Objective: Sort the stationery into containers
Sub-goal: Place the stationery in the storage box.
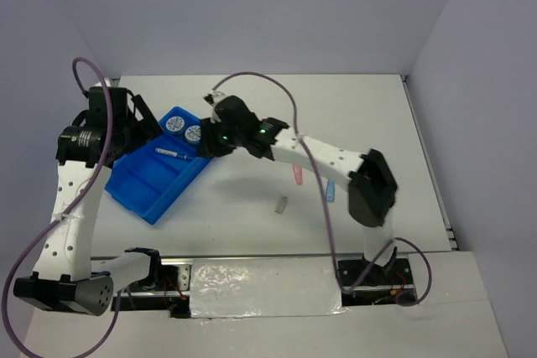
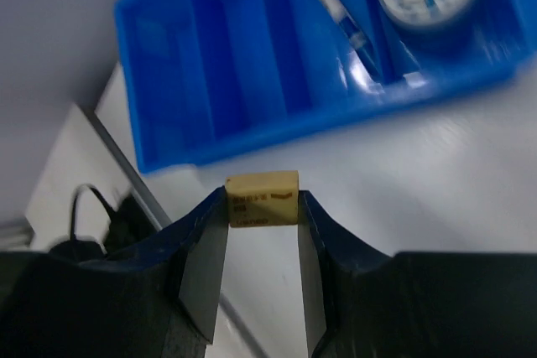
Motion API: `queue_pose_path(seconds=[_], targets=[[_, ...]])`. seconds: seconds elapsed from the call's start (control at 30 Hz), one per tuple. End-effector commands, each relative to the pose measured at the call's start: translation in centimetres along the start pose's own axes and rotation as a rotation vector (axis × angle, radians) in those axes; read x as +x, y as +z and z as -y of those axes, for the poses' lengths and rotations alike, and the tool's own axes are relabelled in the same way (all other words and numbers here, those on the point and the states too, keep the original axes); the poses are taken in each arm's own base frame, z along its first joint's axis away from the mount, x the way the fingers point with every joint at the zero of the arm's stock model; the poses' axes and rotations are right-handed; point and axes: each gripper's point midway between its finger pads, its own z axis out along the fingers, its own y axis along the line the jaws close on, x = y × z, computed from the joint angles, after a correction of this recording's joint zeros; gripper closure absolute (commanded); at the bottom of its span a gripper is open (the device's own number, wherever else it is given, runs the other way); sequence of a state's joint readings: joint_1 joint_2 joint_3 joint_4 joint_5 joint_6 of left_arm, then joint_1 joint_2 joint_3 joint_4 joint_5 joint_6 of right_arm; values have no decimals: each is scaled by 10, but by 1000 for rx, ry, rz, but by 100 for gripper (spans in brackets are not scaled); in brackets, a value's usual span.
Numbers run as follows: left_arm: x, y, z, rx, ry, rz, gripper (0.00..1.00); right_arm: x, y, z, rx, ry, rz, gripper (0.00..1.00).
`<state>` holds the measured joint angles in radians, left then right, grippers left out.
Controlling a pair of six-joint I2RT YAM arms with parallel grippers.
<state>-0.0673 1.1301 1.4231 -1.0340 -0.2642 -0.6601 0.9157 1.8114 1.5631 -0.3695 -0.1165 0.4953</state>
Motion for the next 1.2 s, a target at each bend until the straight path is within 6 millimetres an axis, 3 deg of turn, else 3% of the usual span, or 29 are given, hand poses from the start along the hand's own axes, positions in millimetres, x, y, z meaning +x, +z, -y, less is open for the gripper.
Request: queue_pose_path(seconds=[0.0, 0.1, 0.23, 0.33, 0.47, 0.63, 0.77, 0.8, 1.0, 1.07, 1.13, 1.17], targets=[[-20, -12, -5, -20, -20, 53, 1, -42, 51, -47, -155, 1, 64, 76], [-27, -22, -10, -29, -23, 83, 1, -75, 73, -76, -252, -7, 130, 76], [-22, -25, -25, -85, -27, 94, 1, -84, 84, -112, -400, -22, 155, 75], [-19, -23, -35, -134, -37, 97, 1, -68, 103, -118, -407, -48, 118, 72], [-31, -30, -47, -223, -60, 122, 1, -31, 138, -106, -357, -76, 45, 71], [-49, -43, -54, -287, -114, 177, 1, 7, 160, -105, -323, -103, -17, 69], [-56, -42, -50, -281, -112, 186, 1, 24, 168, -98, -303, -92, -52, 61], [-55, -41, -49, -279, -106, 183, 1, 24, 168, -97, -302, -91, -53, 51], [-52, -33, -46, -257, -76, 167, 1, 8, 159, -101, -301, -121, -18, 22], [-50, -32, -44, -243, -61, 157, 1, -8, 145, -106, -312, -123, 20, 20], [-50, -28, -37, -206, -39, 150, 1, -37, 117, -112, -325, -119, 90, 19], [-46, -22, -26, -149, -1, 131, 1, -41, 113, -98, -299, -107, 109, 19]])
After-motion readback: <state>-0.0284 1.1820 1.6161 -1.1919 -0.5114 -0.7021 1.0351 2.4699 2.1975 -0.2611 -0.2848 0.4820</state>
